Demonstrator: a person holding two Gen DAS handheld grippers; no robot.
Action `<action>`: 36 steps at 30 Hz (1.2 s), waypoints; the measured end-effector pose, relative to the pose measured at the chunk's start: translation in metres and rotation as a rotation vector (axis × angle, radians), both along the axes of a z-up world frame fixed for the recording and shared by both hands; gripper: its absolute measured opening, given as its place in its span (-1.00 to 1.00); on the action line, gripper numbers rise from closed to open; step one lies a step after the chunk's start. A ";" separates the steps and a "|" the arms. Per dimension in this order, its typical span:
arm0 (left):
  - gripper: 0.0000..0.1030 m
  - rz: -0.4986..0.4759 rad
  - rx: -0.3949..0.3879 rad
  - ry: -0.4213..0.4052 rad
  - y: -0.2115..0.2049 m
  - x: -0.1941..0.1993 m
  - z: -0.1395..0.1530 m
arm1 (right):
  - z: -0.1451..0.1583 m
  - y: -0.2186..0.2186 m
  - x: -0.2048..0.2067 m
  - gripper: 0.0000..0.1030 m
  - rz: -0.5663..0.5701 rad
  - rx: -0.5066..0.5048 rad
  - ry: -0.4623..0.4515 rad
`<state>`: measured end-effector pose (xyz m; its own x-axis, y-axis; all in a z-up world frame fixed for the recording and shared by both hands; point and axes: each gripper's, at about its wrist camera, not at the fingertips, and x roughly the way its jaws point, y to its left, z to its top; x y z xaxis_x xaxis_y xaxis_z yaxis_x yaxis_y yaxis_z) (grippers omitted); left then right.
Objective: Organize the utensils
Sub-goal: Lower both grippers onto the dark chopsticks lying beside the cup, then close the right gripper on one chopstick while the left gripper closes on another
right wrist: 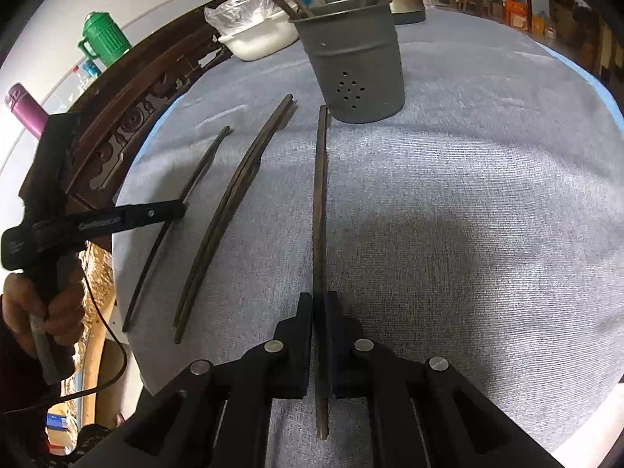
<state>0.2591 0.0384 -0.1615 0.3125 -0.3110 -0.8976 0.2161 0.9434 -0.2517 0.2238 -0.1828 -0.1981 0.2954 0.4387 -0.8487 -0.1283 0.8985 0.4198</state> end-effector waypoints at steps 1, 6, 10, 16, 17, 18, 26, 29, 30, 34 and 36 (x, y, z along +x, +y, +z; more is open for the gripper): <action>-0.85 -0.004 -0.004 0.007 0.001 -0.002 0.003 | 0.000 0.000 0.002 -0.84 0.011 0.001 0.013; -0.66 -0.015 -0.001 0.034 0.003 0.001 0.008 | -0.001 -0.010 0.024 -0.79 -0.017 0.096 0.086; -0.21 -0.012 0.008 0.013 -0.001 0.016 0.014 | 0.007 -0.011 0.049 -0.60 -0.057 0.097 0.046; -0.21 -0.037 0.055 0.011 -0.011 0.038 0.014 | 0.010 -0.004 0.083 -0.36 -0.103 0.076 -0.008; -0.21 -0.044 0.064 0.008 -0.016 0.042 0.012 | 0.011 -0.001 0.087 -0.36 -0.104 0.074 -0.025; -0.21 -0.046 0.069 0.008 -0.019 0.046 0.012 | 0.012 0.003 0.091 -0.36 -0.106 0.063 -0.035; -0.21 -0.062 0.068 0.018 -0.022 0.063 0.014 | 0.003 0.022 0.110 -0.44 -0.090 -0.042 -0.003; -0.22 -0.074 0.081 0.011 -0.027 0.068 0.014 | -0.003 0.026 0.113 -0.59 -0.096 -0.081 0.013; -0.23 -0.078 0.082 0.010 -0.028 0.069 0.014 | -0.003 0.026 0.114 -0.64 -0.092 -0.094 0.016; -0.55 -0.095 0.103 -0.002 -0.035 0.072 0.013 | -0.003 0.030 0.116 -0.87 -0.047 -0.134 -0.011; -0.75 -0.092 0.090 0.001 -0.037 0.080 0.010 | -0.003 0.030 0.113 -0.87 -0.034 -0.130 -0.021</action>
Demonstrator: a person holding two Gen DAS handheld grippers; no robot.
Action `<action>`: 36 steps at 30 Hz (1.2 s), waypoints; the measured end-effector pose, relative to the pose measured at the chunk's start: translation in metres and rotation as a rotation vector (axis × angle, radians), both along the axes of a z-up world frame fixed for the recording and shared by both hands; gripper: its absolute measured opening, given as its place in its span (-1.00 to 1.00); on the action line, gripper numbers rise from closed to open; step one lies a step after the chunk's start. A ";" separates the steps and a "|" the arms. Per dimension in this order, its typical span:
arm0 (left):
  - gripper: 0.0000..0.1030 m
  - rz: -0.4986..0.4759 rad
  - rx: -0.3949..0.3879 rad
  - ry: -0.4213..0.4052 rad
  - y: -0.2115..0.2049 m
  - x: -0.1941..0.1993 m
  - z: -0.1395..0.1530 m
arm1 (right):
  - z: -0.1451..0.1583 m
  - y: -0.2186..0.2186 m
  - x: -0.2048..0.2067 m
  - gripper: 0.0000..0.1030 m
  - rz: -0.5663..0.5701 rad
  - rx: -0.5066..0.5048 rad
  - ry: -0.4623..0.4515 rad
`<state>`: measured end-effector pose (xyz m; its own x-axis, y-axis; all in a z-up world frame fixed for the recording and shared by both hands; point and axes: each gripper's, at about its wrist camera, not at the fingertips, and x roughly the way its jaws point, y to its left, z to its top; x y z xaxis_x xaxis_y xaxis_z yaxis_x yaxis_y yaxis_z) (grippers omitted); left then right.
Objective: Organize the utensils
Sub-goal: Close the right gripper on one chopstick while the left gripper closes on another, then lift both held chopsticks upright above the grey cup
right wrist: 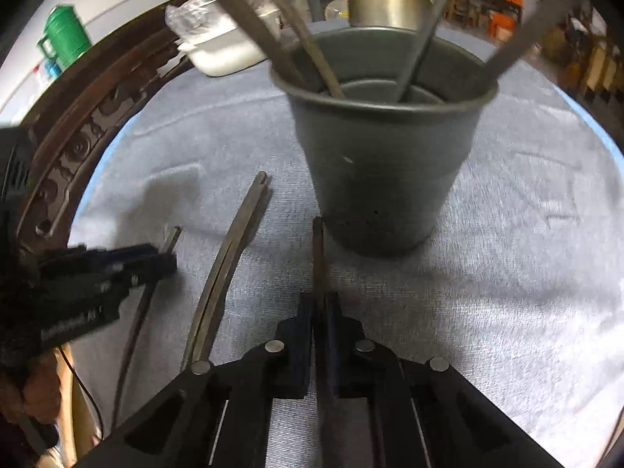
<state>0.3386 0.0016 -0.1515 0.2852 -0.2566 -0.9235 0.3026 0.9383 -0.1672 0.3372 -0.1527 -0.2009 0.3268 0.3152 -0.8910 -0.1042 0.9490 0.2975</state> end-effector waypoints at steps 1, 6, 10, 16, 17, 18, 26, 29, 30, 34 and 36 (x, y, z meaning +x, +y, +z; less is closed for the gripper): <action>-0.89 0.006 -0.012 0.010 0.001 0.002 -0.001 | 0.001 -0.001 -0.001 -0.87 -0.001 0.015 -0.003; -0.89 0.028 -0.044 -0.025 0.003 0.000 0.007 | 0.026 -0.015 -0.019 -0.87 0.022 0.103 -0.103; -0.89 0.062 -0.090 -0.116 0.012 -0.016 0.040 | 0.053 -0.026 -0.033 -0.87 0.031 0.187 -0.206; -0.89 0.112 -0.170 -0.269 0.028 -0.045 0.099 | 0.091 -0.042 -0.050 -0.87 -0.002 0.259 -0.343; -0.89 0.118 -0.180 -0.288 0.028 -0.047 0.106 | 0.098 -0.045 -0.053 -0.88 -0.014 0.274 -0.373; -0.89 0.127 -0.191 -0.318 0.028 -0.050 0.113 | 0.104 -0.047 -0.055 -0.88 -0.024 0.288 -0.398; -0.89 0.183 -0.290 -0.570 0.040 -0.090 0.183 | 0.145 -0.065 -0.070 -0.87 -0.071 0.372 -0.576; -0.89 0.191 -0.304 -0.619 0.039 -0.096 0.200 | 0.157 -0.070 -0.075 -0.87 -0.076 0.375 -0.625; -0.89 0.190 -0.313 -0.630 0.037 -0.098 0.203 | 0.161 -0.072 -0.076 -0.87 -0.082 0.375 -0.641; -0.89 0.163 -0.323 -0.652 0.030 -0.100 0.215 | 0.169 -0.079 -0.066 -0.87 -0.115 0.374 -0.674; -0.89 0.152 -0.329 -0.650 0.025 -0.101 0.219 | 0.173 -0.082 -0.058 -0.87 -0.132 0.373 -0.686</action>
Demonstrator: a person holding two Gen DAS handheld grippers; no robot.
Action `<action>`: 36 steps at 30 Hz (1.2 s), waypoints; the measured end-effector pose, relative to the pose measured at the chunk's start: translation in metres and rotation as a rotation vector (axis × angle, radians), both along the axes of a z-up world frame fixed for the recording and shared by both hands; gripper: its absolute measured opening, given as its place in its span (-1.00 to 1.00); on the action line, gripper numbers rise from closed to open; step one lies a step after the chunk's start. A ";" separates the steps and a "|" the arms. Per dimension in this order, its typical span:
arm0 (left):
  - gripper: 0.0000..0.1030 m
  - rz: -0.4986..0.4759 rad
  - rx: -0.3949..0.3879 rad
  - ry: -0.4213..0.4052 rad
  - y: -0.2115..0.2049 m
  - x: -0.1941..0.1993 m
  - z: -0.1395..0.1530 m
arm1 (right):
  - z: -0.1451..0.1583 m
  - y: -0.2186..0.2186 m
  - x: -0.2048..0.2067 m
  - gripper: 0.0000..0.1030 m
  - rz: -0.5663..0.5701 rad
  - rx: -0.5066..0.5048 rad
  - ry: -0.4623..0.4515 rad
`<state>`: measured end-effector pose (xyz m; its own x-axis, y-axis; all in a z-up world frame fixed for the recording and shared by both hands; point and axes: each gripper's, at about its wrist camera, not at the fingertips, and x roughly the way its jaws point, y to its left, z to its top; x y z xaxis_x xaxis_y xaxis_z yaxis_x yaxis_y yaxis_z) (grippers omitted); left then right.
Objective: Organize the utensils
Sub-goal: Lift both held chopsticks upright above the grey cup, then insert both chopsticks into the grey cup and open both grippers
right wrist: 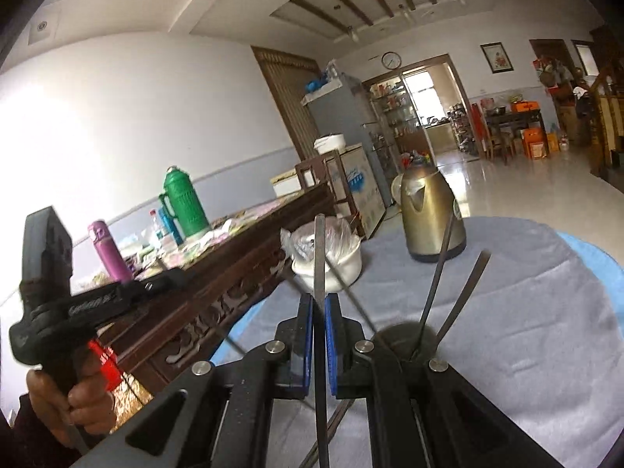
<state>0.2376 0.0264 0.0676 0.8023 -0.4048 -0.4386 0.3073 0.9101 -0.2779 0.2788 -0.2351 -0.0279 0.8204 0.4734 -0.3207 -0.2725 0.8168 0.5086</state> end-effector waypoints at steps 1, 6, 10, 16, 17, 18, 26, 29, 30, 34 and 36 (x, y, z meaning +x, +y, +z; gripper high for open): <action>-0.89 -0.012 -0.002 -0.001 -0.003 0.001 0.003 | 0.003 -0.002 0.004 -0.87 -0.012 -0.002 -0.009; -0.89 -0.036 -0.008 -0.025 -0.015 0.002 0.017 | 0.016 -0.012 0.028 -0.87 -0.090 0.006 -0.057; -0.89 -0.045 -0.011 -0.054 -0.025 0.006 0.031 | 0.025 -0.018 0.042 -0.87 -0.162 0.006 -0.108; -0.89 -0.047 -0.032 -0.103 -0.040 0.011 0.050 | 0.027 -0.021 0.063 -0.87 -0.282 -0.004 -0.145; -0.89 -0.049 -0.037 -0.108 -0.043 0.012 0.051 | 0.027 -0.021 0.065 -0.87 -0.296 -0.004 -0.147; -0.89 -0.051 -0.041 -0.113 -0.046 0.013 0.052 | 0.026 -0.021 0.067 -0.87 -0.314 -0.008 -0.149; -0.89 -0.056 -0.017 -0.126 -0.068 0.021 0.044 | 0.017 -0.009 0.078 -0.87 -0.344 -0.109 -0.149; -0.89 -0.050 -0.006 -0.116 -0.074 0.025 0.036 | 0.008 -0.010 0.080 -0.87 -0.339 -0.118 -0.128; -0.89 -0.049 -0.004 -0.112 -0.075 0.026 0.033 | 0.005 -0.011 0.080 -0.87 -0.341 -0.117 -0.115; -0.89 -0.053 0.008 -0.093 -0.082 0.028 0.023 | -0.003 -0.014 0.075 -0.87 -0.344 -0.112 -0.094; -0.89 -0.061 0.016 -0.087 -0.086 0.028 0.019 | -0.005 -0.015 0.070 -0.87 -0.342 -0.113 -0.089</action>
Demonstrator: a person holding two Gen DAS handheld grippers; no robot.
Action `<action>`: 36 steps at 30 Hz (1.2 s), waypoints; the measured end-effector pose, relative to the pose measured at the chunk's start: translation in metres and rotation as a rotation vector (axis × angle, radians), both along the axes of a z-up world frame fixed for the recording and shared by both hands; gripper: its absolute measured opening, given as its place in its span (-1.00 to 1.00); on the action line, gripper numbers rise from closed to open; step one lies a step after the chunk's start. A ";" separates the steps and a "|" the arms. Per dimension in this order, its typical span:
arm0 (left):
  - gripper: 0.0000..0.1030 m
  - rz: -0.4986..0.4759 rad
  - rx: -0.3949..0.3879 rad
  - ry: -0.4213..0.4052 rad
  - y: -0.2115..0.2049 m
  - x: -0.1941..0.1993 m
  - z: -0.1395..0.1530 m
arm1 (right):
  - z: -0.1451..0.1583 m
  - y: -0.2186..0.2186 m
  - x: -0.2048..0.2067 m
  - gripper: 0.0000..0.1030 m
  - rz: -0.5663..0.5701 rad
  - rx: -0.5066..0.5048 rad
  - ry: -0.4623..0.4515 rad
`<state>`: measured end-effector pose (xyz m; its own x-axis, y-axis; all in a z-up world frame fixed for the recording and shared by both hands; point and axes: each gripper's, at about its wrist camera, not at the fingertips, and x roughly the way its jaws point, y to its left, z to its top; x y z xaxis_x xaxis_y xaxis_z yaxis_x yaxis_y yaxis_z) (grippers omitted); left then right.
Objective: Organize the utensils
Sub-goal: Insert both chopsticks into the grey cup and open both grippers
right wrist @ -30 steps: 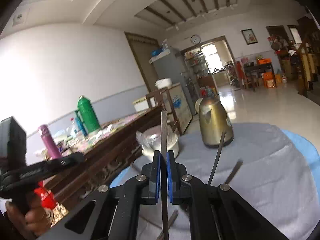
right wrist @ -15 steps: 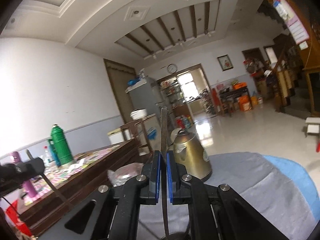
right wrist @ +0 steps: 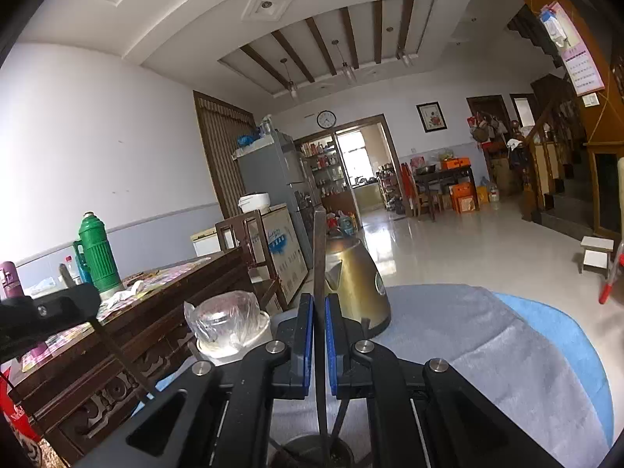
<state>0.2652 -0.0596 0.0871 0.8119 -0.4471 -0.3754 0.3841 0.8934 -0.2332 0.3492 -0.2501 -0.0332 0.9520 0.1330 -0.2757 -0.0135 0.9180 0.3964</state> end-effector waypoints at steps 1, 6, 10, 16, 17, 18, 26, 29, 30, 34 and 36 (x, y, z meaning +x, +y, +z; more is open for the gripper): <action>-0.89 -0.005 0.005 0.002 -0.002 -0.001 -0.002 | 0.000 -0.001 -0.002 -0.87 0.000 -0.001 0.001; -0.89 -0.016 0.031 -0.001 -0.011 -0.006 -0.006 | -0.006 -0.003 -0.009 -0.87 0.008 0.003 0.014; -0.89 -0.028 0.057 0.012 -0.016 -0.009 -0.013 | -0.010 -0.004 -0.011 -0.86 0.029 0.015 0.038; -0.89 -0.031 0.066 0.060 -0.015 -0.007 -0.027 | -0.008 -0.007 -0.016 -0.86 0.049 0.024 0.042; -0.89 -0.031 0.066 0.062 -0.015 -0.007 -0.028 | -0.007 -0.006 -0.016 -0.86 0.051 0.019 0.039; -0.89 -0.030 0.066 0.065 -0.014 -0.007 -0.029 | -0.007 -0.004 -0.016 -0.86 0.051 0.017 0.037; -0.89 -0.015 0.068 0.073 -0.007 -0.009 -0.031 | -0.006 0.001 -0.014 -0.85 0.072 0.017 0.034; -0.88 0.005 0.075 0.062 0.001 -0.014 -0.031 | -0.007 0.003 -0.013 -0.85 0.077 0.007 0.034; -0.88 0.013 0.079 0.057 0.004 -0.016 -0.030 | -0.008 0.004 -0.012 -0.85 0.079 0.004 0.036; -0.48 0.058 0.078 0.037 0.022 -0.028 -0.030 | -0.011 0.009 -0.010 -0.85 0.090 -0.020 0.051; -0.33 0.088 0.080 0.024 0.031 -0.035 -0.031 | -0.012 0.012 -0.009 -0.85 0.100 -0.030 0.062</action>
<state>0.2305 -0.0282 0.0563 0.8368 -0.3427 -0.4270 0.2988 0.9393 -0.1683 0.3401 -0.2379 -0.0454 0.9155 0.2172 -0.3386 -0.0819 0.9247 0.3717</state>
